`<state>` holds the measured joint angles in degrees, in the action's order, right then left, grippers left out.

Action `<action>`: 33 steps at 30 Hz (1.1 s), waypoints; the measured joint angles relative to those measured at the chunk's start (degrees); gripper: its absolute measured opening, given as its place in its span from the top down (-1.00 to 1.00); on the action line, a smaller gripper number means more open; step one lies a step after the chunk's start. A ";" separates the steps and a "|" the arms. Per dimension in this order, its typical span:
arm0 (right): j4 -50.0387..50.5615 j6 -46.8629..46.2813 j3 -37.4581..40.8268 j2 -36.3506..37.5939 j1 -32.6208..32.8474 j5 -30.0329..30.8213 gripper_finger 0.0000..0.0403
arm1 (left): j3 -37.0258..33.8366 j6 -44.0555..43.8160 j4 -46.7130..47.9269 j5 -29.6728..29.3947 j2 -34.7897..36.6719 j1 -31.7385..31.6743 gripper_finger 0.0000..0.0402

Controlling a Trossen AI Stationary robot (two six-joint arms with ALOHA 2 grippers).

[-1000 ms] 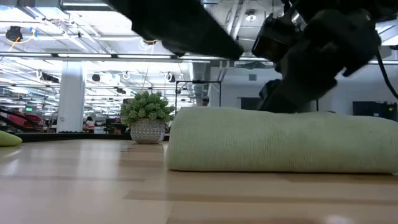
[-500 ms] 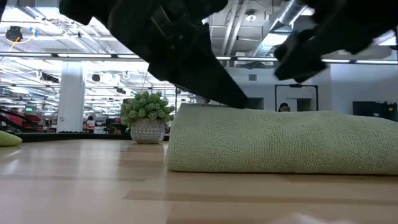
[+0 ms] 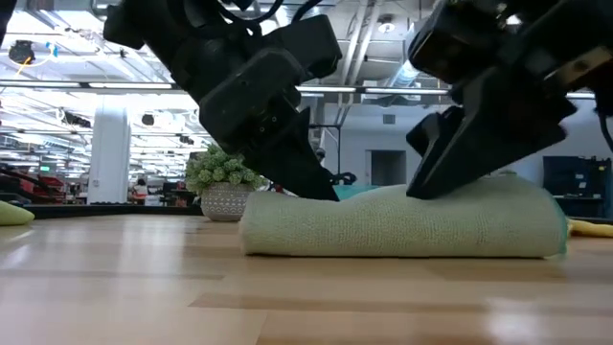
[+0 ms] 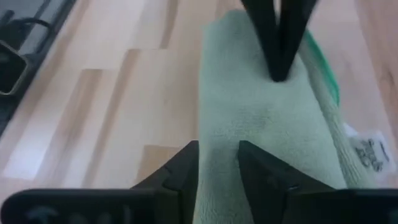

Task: Roll microfiber towels into tight, uniform cylinder then place into a basket
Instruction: Put the green microfiber cloth into the green organizer bin

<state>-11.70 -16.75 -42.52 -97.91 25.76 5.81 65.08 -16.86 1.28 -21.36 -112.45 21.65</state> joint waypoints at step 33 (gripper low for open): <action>8.82 8.63 -4.41 -0.97 -2.48 6.58 0.27 | -3.26 -1.82 -0.81 -6.28 2.35 0.46 0.99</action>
<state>-2.88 -8.12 -46.93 -98.87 23.28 12.40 61.82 -18.68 0.47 -27.64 -110.11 22.11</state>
